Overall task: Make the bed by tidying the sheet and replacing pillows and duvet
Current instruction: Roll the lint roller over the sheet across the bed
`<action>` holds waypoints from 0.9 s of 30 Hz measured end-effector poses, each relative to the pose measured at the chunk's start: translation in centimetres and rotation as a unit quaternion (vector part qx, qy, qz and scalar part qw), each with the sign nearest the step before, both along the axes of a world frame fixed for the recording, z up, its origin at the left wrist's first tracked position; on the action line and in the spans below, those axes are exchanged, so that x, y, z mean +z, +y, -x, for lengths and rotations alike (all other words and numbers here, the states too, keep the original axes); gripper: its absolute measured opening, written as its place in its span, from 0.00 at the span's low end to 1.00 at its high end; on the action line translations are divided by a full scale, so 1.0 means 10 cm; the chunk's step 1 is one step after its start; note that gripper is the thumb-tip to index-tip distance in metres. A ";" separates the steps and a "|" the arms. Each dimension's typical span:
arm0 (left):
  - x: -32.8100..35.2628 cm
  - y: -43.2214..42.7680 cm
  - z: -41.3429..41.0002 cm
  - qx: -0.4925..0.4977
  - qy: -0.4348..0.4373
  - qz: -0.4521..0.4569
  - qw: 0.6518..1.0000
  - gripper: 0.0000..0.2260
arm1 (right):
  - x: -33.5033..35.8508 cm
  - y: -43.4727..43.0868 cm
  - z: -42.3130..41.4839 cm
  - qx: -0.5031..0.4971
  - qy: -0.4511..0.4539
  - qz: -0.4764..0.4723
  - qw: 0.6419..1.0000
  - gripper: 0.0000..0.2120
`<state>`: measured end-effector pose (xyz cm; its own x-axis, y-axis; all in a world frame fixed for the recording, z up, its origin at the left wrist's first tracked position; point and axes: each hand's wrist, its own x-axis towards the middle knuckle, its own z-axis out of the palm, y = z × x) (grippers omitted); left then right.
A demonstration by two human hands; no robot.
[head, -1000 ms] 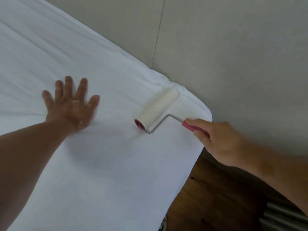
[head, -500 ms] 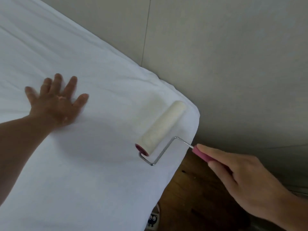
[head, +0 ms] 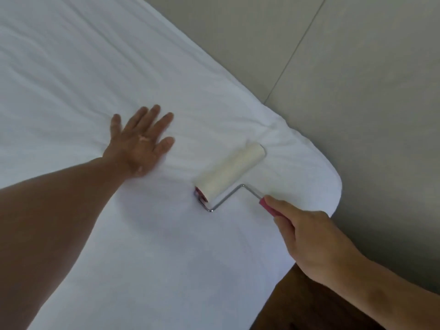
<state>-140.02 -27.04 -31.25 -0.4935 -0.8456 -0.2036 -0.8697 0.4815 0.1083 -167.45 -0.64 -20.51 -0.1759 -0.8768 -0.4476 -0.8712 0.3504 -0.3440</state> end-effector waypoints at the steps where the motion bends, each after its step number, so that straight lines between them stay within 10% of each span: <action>1: 0.01 -0.02 -0.02 -0.003 0.012 0.004 1.000 0.32 | -0.06 -0.17 -0.06 -0.001 -0.004 0.017 1.000 0.22; 7: 0.11 -0.13 -0.37 0.011 0.003 0.039 0.999 0.34 | 0.13 0.11 0.02 0.012 0.008 -0.045 0.999 0.24; 11: 0.06 -0.15 -0.52 0.133 -0.063 0.007 0.989 0.36 | 0.29 0.41 0.30 -0.028 0.008 -0.024 0.999 0.49; 14: 0.07 -0.18 -0.51 0.133 -0.065 -0.013 0.989 0.36 | 0.46 0.14 0.15 0.082 0.085 0.063 0.991 0.19; 23: 0.00 -0.28 -0.61 0.107 -0.059 0.001 0.992 0.27 | -0.20 -1.50 -0.79 0.070 0.015 0.095 0.993 0.17; 27: 0.03 -0.29 -0.66 0.105 -0.052 -0.011 0.993 0.27 | -0.02 -0.72 -0.51 0.061 0.001 0.007 0.998 0.20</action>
<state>-133.46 -29.90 -30.97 -0.2817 -0.9226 -0.2635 -0.9578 0.2865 0.0207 -162.37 -7.80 -20.68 -0.0689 -0.8979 -0.4348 -0.9080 0.2370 -0.3454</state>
